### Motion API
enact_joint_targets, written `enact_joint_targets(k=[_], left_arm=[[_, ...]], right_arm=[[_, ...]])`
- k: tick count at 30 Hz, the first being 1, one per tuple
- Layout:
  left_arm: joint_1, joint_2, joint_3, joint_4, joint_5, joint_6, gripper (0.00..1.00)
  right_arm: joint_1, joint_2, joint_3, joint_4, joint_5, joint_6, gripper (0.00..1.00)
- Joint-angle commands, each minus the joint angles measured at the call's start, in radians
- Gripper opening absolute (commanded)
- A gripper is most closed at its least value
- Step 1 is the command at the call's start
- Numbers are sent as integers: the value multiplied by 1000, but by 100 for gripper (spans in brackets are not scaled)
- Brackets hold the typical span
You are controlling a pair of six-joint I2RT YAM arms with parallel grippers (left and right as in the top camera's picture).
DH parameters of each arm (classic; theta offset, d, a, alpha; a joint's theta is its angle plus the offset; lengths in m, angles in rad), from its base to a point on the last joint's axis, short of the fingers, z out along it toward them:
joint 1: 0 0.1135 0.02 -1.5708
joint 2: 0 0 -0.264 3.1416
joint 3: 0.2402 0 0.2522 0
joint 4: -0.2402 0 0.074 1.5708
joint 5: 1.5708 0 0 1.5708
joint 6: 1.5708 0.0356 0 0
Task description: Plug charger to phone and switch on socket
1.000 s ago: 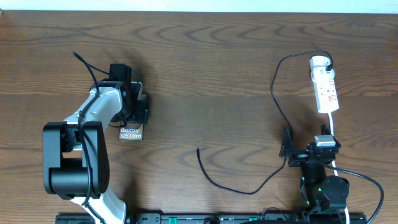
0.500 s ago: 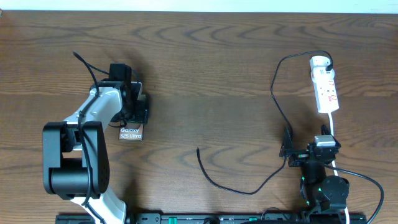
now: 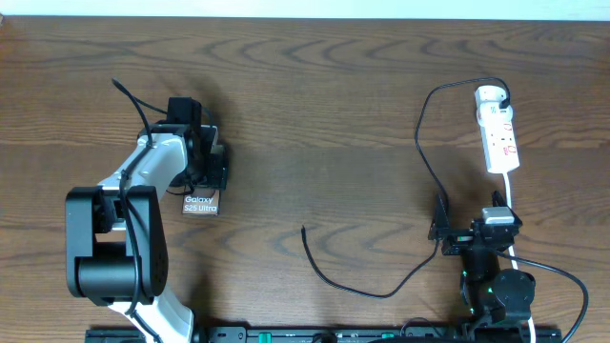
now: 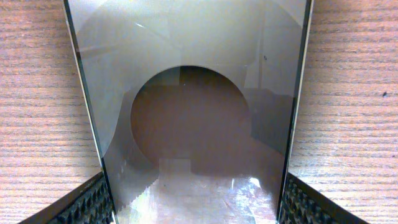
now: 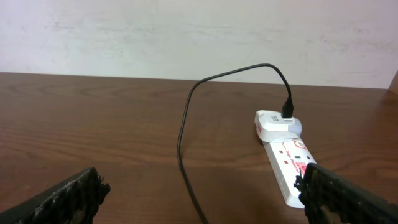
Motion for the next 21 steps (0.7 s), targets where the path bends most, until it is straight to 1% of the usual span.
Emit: enact_joint_targets(k=[1, 21], left_arm=[[2, 27, -32, -12, -28, 14, 7], [2, 26, -29, -12, -22, 14, 7]], right_arm=[[5, -5, -1, -4, 0, -8, 99], [5, -5, -1, -4, 0, -8, 99]])
